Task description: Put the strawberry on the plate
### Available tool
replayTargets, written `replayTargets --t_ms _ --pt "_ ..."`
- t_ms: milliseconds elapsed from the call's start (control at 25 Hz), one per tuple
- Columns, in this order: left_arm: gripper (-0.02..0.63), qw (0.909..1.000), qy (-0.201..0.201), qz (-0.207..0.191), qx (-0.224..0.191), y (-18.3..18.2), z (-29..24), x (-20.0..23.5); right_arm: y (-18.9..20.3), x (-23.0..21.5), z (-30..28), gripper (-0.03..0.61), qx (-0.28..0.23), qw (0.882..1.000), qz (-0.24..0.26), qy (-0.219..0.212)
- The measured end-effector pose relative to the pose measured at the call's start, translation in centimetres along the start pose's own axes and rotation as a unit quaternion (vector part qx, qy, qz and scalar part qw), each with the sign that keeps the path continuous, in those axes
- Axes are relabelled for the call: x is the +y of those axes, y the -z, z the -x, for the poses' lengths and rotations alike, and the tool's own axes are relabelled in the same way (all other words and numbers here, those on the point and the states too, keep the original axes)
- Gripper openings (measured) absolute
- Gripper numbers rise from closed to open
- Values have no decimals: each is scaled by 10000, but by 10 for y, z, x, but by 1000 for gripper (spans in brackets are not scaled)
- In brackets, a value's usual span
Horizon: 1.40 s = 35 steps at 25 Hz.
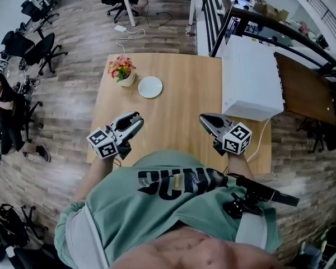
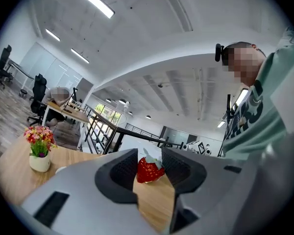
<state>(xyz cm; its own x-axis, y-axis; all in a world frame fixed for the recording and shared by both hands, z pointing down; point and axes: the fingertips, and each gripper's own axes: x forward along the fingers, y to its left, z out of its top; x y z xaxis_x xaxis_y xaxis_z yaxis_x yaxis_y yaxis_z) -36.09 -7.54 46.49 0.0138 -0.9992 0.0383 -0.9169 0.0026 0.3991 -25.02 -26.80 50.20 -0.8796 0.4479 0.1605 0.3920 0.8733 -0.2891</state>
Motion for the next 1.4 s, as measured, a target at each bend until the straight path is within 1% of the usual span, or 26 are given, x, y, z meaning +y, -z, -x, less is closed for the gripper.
replayTargets --t_ms 120,200,360,560,880,1120,1400 --pt "155 9999 85 -59 -120 -18 7 24 -14 6 -24 8 154 9998 94 53" --pt "155 9997 88 -84 -202 -23 11 35 -21 7 -35 8 226 9996 146 44" --pt "155 9993 -83 49 -371 -13 19 42 -25 5 -38 8 421 9987 272 -38" --pt "155 9987 -251 82 -426 -2 19 37 -24 -1 -34 8 457 9983 312 -171" --pt "155 9993 -339 -3 -170 3 0 39 -9 -17 -38 8 368 9989 84 -291" --pt "155 9997 -246 2 45 4 -19 48 0 -30 -39 8 330 9991 -117 -228" --pt "155 9994 -49 -2 342 17 -57 72 11 -53 -46 8 361 9987 -321 -155"
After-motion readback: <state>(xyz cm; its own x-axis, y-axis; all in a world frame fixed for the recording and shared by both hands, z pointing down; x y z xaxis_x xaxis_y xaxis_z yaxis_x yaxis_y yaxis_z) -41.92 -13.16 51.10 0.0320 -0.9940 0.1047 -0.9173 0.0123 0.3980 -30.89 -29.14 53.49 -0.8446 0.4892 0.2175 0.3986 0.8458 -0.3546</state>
